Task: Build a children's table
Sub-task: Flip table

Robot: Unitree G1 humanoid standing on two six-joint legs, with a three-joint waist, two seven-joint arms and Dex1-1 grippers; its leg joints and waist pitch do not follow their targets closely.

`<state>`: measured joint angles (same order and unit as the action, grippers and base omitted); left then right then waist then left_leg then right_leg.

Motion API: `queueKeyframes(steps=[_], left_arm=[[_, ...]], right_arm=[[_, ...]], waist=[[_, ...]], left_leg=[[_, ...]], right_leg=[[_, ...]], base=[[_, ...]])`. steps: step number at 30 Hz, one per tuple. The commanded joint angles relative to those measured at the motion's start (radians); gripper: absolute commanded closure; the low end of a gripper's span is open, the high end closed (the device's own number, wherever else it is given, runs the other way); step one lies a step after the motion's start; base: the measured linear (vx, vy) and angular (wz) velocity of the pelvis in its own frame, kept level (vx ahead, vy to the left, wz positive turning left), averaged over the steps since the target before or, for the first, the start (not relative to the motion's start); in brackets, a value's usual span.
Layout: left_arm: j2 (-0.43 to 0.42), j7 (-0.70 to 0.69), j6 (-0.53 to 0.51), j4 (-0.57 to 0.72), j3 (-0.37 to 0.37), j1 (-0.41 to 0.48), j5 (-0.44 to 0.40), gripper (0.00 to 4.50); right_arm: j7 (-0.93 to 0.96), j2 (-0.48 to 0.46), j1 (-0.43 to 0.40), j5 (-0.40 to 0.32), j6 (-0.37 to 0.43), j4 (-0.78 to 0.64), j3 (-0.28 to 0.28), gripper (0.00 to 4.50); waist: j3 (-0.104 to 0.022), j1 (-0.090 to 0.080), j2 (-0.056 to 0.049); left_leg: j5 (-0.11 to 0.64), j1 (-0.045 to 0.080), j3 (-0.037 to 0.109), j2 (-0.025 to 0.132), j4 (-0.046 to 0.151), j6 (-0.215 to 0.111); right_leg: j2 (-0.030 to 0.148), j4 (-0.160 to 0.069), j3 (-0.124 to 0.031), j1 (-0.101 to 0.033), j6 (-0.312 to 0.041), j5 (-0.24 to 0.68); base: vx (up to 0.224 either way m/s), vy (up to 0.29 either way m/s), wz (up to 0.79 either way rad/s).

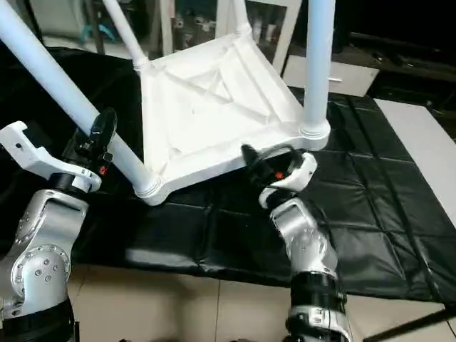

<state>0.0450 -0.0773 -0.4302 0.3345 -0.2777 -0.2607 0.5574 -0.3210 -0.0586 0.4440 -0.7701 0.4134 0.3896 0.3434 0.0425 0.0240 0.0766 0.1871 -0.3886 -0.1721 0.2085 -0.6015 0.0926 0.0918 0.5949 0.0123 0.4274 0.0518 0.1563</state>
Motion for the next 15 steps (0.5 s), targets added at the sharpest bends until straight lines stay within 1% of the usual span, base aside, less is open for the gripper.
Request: queueKeyframes(steps=[1,5,6,8,9,10,11,13,15], left_arm=[[0.024,0.008,-0.015,0.006,0.006,0.006,0.063,2.19],[0.022,0.009,-0.019,0.011,0.007,0.007,0.065,2.19],[0.021,0.007,-0.02,0.012,0.009,0.007,0.065,2.19],[0.02,0.004,-0.022,0.013,0.011,0.007,0.067,2.19],[0.02,0.003,-0.022,0.013,0.012,0.007,0.068,2.2],[0.02,0.003,-0.022,0.013,0.013,0.007,0.068,2.2],[0.02,-0.001,-0.024,0.014,0.014,0.006,0.07,2.2],[0.02,-0.004,-0.025,0.014,0.015,0.005,0.072,2.2],[0.021,-0.007,-0.025,0.018,0.017,0.007,0.074,2.2]], right_arm=[[-0.026,0.003,0.025,-0.006,-0.021,0.002,0.008,1.25],[-0.043,0.007,0.038,0.013,-0.027,0.011,-0.006,1.25],[-0.041,0.008,0.042,0.018,-0.03,0.024,-0.008,1.25],[-0.048,0.012,0.051,0.034,-0.038,0.061,-0.016,1.25],[-0.054,0.013,0.055,0.039,-0.041,0.076,-0.018,1.25],[-0.058,0.014,0.06,0.041,-0.041,0.087,-0.019,1.25],[-0.035,0.017,0.079,0.06,-0.043,0.133,-0.02,1.25],[-0.002,0.019,0.099,0.074,-0.034,0.181,-0.017,1.25],[0.002,0.019,0.112,0.091,-0.044,0.214,-0.02,1.25]], waist=[[-0.057,0.006,0.001],[-0.055,0.01,0.002],[-0.055,0.01,0.002],[-0.054,0.009,-0.001],[-0.055,0.008,0.0],[-0.055,0.008,0.0],[-0.056,0.01,-0.004],[-0.056,0.009,-0.003],[-0.055,0.01,-0.001]], left_leg=[[0.103,0.011,-0.016,0.002,0.067,-0.043],[0.106,0.012,-0.017,0.002,0.068,-0.044],[0.113,0.011,-0.016,0.002,0.069,-0.04],[0.123,0.012,-0.016,0.002,0.07,-0.033],[0.131,0.012,-0.016,0.002,0.069,-0.031],[0.131,0.012,-0.016,0.002,0.069,-0.031],[0.118,0.013,-0.015,0.002,0.069,-0.032],[0.104,0.013,-0.017,0.0,0.067,-0.033],[0.111,0.013,-0.017,0.001,0.068,-0.033]], right_leg=[[0.003,-0.044,-0.004,-0.048,-0.151,0.086],[0.003,-0.045,-0.005,-0.048,-0.153,0.097],[0.004,-0.046,-0.005,-0.048,-0.151,0.11],[0.004,-0.047,-0.005,-0.046,-0.15,0.124],[0.004,-0.047,-0.005,-0.045,-0.151,0.129],[0.004,-0.047,-0.005,-0.045,-0.151,0.129],[0.004,-0.045,-0.004,-0.046,-0.155,0.107],[0.002,-0.043,-0.003,-0.046,-0.165,0.088],[0.003,-0.044,-0.004,-0.046,-0.169,0.097]], base=[[0.0,0.0,0.0],[0.0,0.0,0.0],[0.0,0.0,0.0],[0.0,0.0,0.0],[0.0,0.0,0.0],[0.0,0.0,0.0],[0.0,0.0,0.0],[0.0,0.0,0.0],[0.0,0.0,0.0]])
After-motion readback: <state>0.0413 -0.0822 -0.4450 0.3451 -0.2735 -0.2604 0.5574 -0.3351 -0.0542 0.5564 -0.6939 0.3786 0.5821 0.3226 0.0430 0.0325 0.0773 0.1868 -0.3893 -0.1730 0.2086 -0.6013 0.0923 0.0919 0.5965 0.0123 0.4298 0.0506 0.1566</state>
